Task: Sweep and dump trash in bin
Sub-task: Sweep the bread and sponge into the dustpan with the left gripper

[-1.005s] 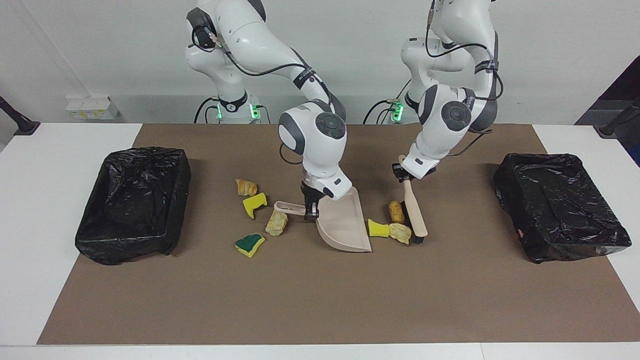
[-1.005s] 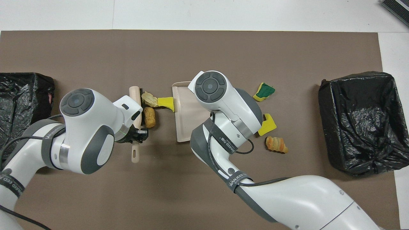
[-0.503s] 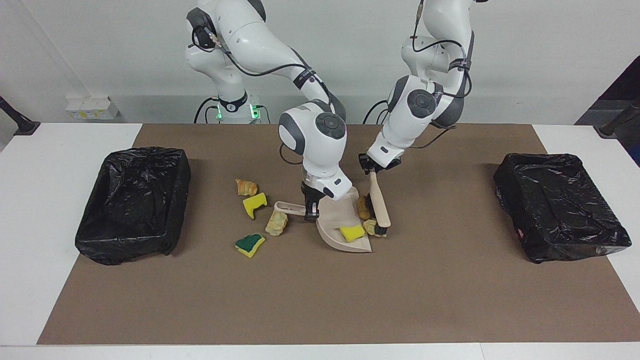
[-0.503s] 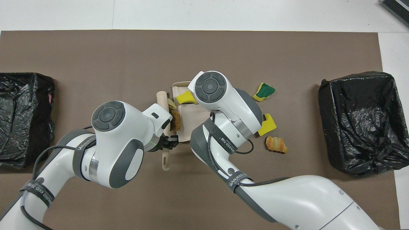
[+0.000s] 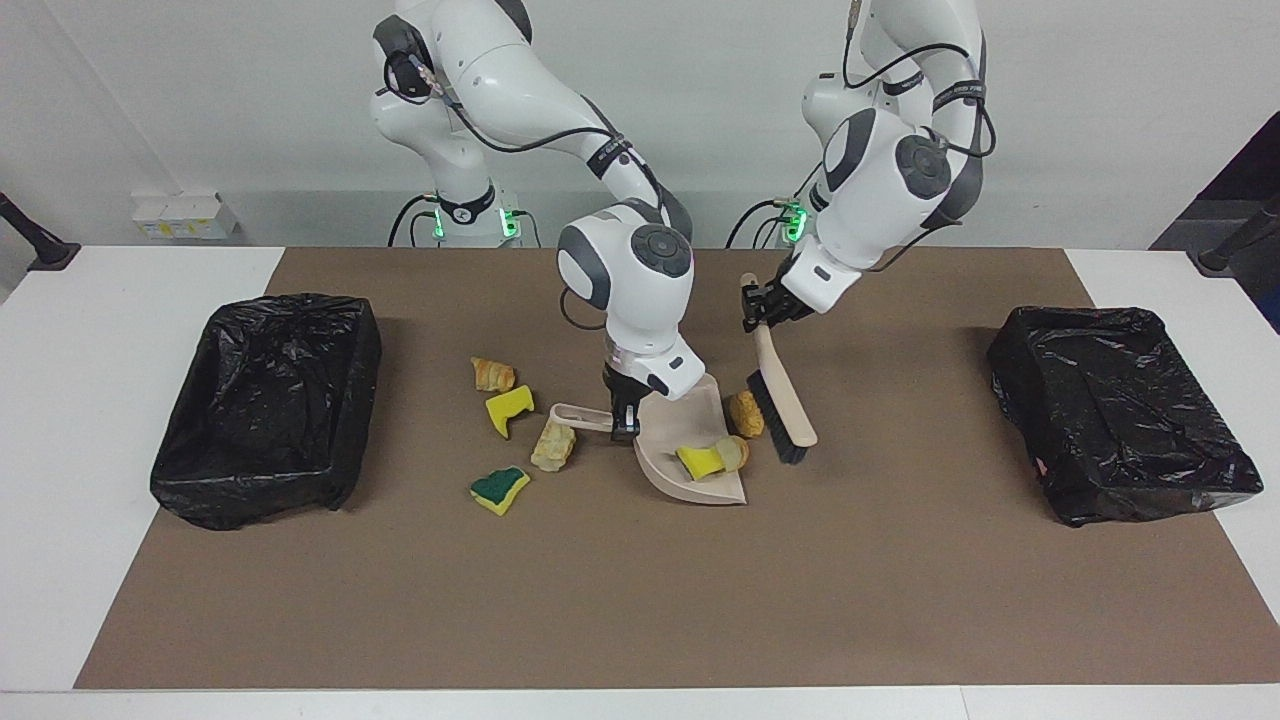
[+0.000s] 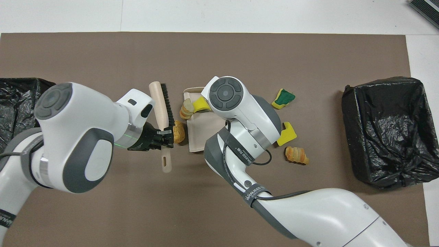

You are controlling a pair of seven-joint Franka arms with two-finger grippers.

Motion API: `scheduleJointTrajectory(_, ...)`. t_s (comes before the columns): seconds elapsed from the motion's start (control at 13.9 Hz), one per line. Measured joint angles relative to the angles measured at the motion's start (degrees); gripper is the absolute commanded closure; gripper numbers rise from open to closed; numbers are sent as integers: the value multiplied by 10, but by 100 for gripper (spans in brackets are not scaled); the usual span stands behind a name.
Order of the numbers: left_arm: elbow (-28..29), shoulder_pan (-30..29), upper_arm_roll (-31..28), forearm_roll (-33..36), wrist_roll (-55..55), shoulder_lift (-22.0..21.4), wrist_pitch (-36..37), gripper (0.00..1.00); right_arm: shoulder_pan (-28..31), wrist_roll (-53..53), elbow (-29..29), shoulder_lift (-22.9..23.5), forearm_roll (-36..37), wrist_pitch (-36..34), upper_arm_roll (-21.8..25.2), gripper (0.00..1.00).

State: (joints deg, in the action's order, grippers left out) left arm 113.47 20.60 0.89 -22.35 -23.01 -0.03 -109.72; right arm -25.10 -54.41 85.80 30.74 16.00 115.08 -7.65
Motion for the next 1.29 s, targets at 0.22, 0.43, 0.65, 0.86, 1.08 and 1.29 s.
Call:
scheduleJointTrajectory(0.22,31,-28,-3,58,3,-4,50,100,0,0,0,0,0,1,0,100)
scheduleJointTrajectory(0.43,93,-21,7,71,4,-4,13,100,0,1,0,0,-1,1,0,100)
scheduleJointTrajectory(0.65,111,33,13,72,-18,6,-57,100,0,1,0,1,-1,1,0,100)
scheduleJointTrajectory(0.86,113,70,17,71,-29,29,-105,100,0,1,0,1,-1,1,0,100)
scheduleJointTrajectory(1.08,100,88,18,56,-22,39,-136,100,0,1,0,1,-1,1,0,100)
scheduleJointTrajectory(1.29,67,100,19,40,17,50,-139,100,0,1,1,1,-1,1,0,100)
